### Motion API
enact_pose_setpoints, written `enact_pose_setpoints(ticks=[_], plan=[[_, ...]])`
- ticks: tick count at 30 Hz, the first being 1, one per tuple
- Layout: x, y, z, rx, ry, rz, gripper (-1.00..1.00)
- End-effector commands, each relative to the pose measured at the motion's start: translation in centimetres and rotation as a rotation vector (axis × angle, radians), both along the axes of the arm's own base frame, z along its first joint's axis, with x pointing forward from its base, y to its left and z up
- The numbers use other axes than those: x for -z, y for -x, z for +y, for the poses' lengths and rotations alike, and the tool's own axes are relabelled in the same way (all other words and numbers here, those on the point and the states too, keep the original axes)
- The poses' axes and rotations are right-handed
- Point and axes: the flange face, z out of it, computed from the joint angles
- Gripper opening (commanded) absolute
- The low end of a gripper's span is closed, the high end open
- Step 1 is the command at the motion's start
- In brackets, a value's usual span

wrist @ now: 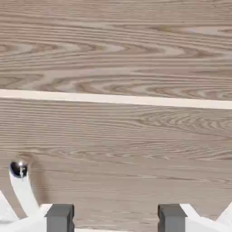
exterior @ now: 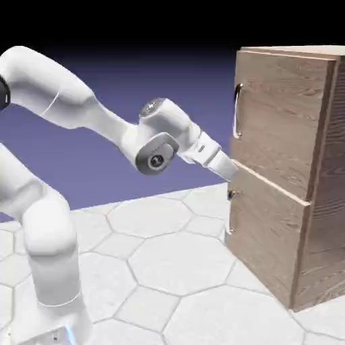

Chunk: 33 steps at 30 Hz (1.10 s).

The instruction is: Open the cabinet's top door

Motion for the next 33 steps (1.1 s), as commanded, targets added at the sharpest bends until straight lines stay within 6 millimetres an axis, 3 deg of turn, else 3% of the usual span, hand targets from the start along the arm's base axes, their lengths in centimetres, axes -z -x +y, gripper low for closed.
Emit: enact_pose_setpoints(ticks=[1, 6, 12, 19, 26, 33], plan=[[1.4, -0.4, -0.3, 0.012, -0.029, 0.04, 0.0], [8.6, -1.6, -1.4, 0.086, -0.137, 0.239, 0.0], [16.9, -1.3, -2.9, 0.203, -0.193, 0.448, 0.0], [24.0, 0.6, -5.7, 0.372, -0.167, 0.606, 0.0], [26.7, 2.1, -9.4, 0.542, -0.073, 0.626, 0.0], [24.6, 1.6, -12.5, 0.665, 0.044, 0.489, 0.0]])
